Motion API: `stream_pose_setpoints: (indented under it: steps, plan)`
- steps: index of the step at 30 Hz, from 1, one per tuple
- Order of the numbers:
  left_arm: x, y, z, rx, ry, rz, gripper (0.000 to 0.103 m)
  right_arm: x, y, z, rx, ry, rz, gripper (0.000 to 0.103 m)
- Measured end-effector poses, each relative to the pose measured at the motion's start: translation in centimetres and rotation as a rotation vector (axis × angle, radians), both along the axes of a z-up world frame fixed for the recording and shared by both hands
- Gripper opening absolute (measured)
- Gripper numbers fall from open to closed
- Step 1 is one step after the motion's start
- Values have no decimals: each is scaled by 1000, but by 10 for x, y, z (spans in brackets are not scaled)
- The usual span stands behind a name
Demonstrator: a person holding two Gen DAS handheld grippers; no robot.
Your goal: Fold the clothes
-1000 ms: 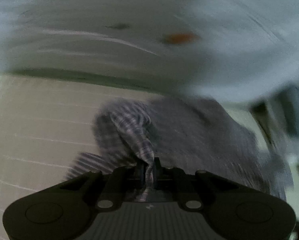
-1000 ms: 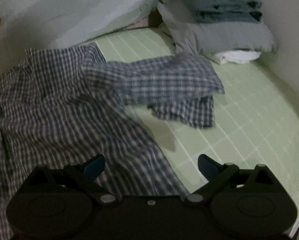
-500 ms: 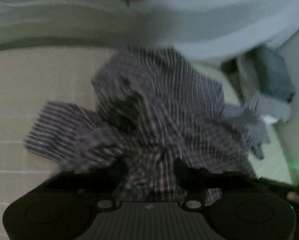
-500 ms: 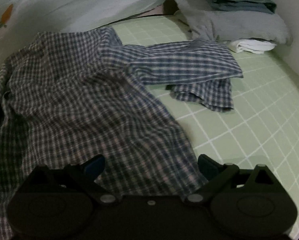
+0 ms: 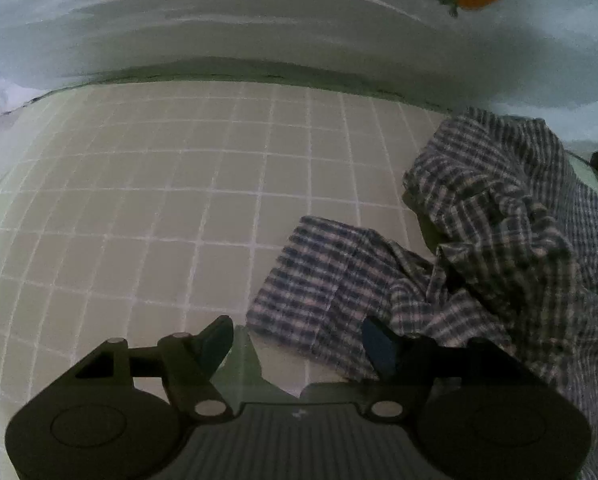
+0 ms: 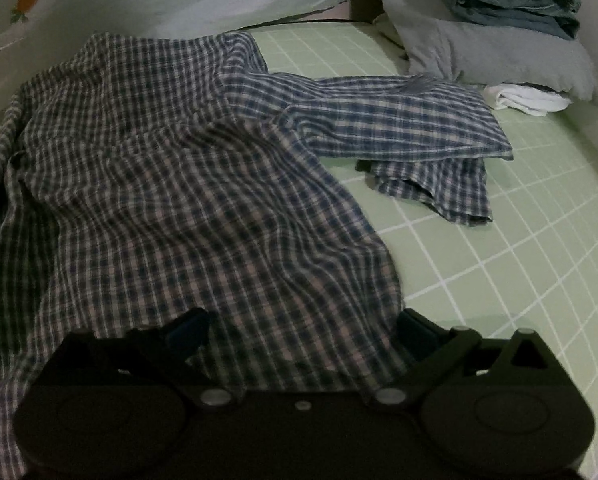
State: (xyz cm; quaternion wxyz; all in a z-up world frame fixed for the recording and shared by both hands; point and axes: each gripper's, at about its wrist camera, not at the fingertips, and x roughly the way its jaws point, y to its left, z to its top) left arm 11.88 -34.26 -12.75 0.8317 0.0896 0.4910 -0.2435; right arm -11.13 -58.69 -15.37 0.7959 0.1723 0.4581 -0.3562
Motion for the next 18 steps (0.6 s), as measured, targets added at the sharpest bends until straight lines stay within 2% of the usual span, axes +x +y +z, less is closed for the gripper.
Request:
stream_pose_setpoints:
  steps: [2, 3, 6, 7, 8, 13, 18]
  plan:
    - [1, -2, -2, 5, -7, -16, 69, 0, 0, 0, 2, -4, -8, 103]
    - [1, -3, -3, 7, -11, -24, 64, 0, 0, 0, 1, -6, -10, 103]
    - [3, -7, -7, 14, -21, -49, 39, -1, 2, 0, -5, -7, -13, 103]
    - [3, -8, -8, 16, -25, -57, 25, -1, 3, -1, -5, -8, -15, 103]
    - [4, -8, -8, 18, -28, -63, 16, -1, 3, -1, -5, -9, -16, 103]
    - [16, 30, -3, 30, -35, 5, 14, 0, 4, -1, -6, -9, -21, 103]
    - [49, 108, 5, 84, -59, 189, 14, -1, 3, -2, -15, -12, -22, 103]
